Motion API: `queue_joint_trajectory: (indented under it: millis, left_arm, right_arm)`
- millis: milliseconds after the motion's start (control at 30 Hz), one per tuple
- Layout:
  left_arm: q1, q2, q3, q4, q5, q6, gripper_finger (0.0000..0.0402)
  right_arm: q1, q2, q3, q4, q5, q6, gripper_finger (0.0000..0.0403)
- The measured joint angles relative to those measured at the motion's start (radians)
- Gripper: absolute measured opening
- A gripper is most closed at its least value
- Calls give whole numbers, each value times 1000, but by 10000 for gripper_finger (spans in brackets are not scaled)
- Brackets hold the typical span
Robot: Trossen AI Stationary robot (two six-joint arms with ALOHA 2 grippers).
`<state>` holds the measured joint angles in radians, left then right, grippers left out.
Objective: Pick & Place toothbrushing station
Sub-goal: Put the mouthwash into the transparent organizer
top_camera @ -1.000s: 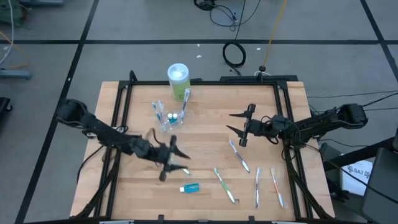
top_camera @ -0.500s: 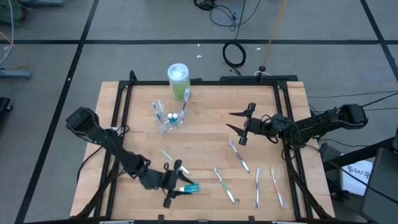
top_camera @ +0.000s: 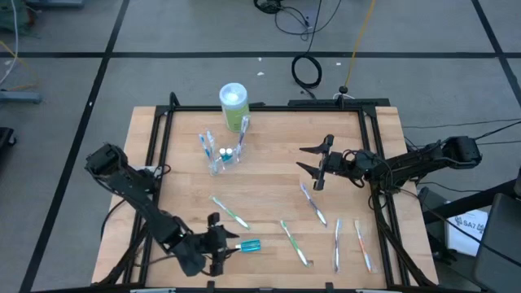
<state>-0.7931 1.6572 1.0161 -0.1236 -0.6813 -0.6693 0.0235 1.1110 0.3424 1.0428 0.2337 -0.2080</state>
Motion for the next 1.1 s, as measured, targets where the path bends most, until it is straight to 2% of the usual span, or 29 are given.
queue_joint_trajectory:
  millis: [267, 467, 733, 1100]
  left_arm:
    - [16, 158, -2, 14, 41, -19, 184]
    - [38, 222, -2, 25, 148, -110, 184]
    - [42, 277, -2, 46, 178, -137, 184]
    - [42, 281, -2, 66, 195, -117, 184]
  right_arm:
    - [0, 0, 0, -3, 0, -44, 212]
    - [0, 0, 0, 0, 0, -47, 212]
    - [0, 0, 0, -2, 0, -54, 212]
    - [0, 0, 0, -23, 0, -66, 212]
